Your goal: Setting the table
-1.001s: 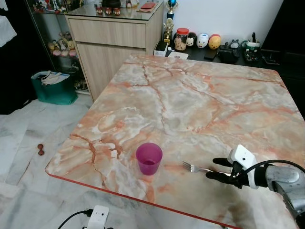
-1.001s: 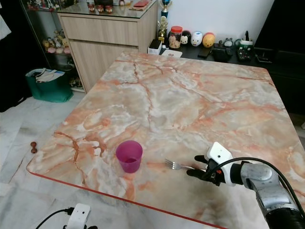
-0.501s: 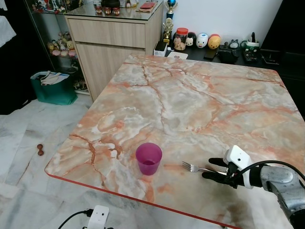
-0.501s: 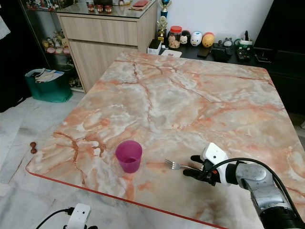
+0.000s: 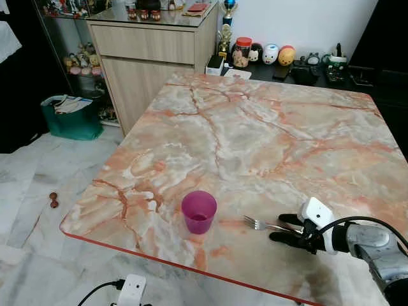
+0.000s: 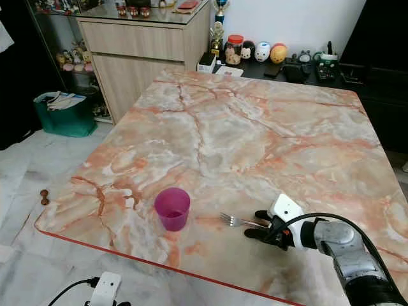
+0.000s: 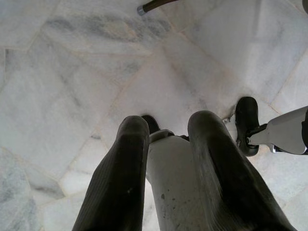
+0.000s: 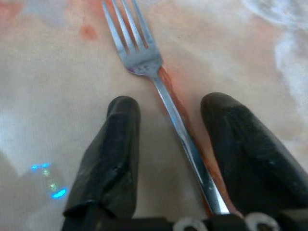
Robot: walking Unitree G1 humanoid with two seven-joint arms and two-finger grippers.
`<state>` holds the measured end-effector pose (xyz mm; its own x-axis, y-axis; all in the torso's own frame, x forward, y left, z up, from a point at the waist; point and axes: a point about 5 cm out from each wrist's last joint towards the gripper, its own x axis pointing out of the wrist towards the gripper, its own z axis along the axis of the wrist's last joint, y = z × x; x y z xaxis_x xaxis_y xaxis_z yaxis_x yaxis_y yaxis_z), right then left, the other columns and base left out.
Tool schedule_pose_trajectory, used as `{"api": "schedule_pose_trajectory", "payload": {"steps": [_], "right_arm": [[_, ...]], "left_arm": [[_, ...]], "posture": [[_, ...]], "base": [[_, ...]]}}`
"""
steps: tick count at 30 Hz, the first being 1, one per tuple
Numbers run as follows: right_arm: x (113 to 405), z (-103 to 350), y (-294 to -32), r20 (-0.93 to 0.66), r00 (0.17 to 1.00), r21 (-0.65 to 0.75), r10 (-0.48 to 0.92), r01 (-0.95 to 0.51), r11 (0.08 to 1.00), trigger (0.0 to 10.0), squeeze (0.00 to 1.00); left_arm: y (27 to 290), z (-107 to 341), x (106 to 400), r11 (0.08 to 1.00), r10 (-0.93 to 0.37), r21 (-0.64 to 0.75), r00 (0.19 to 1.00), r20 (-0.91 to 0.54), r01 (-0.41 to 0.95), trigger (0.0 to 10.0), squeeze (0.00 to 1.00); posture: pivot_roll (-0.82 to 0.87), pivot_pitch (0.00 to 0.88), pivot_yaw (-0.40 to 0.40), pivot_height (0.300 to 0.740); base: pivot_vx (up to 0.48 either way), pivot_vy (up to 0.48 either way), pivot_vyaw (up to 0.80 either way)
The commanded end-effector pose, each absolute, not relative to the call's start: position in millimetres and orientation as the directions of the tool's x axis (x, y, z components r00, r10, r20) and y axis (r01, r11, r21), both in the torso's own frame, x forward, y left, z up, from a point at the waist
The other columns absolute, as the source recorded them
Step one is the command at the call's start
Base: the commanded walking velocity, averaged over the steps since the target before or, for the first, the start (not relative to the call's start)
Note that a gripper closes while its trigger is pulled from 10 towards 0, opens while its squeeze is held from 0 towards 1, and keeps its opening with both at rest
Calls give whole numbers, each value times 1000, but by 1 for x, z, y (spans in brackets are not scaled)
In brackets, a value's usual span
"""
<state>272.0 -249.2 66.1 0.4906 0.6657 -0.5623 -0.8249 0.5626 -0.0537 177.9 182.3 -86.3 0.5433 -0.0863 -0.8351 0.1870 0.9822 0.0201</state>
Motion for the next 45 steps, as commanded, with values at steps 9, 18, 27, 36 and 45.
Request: {"api": "schedule_pose_trajectory", "payload": {"steps": [9,18,27,36,45], "right_arm": [[271,60,-247,-585,463,-45,666,-838,543,0,0],[271,59,-245,-592,453,-44,667,-844,535,0,0],[274,59,-245,-586,484,-75,650,-831,551,0,0],[289,74,-239,-431,661,-169,615,-728,664,0,0],[306,118,-228,9,938,-279,348,-332,901,10000,0]], "left_arm": [[181,-88,175,985,-86,7,529,-844,171,10000,0],[181,-88,175,985,-88,4,527,-845,171,10000,0],[181,-88,176,985,-86,6,527,-846,171,10000,0],[181,-88,175,985,-87,7,527,-846,174,10000,0],[181,-88,174,984,-92,5,523,-847,180,10000,0]], "posture": [[38,0,-5,740],[39,0,-5,740],[39,0,-5,740],[37,0,-5,740],[28,0,-7,740]], "base": [[0,0,0],[0,0,0],[0,0,0],[0,0,0],[0,0,0]]}}
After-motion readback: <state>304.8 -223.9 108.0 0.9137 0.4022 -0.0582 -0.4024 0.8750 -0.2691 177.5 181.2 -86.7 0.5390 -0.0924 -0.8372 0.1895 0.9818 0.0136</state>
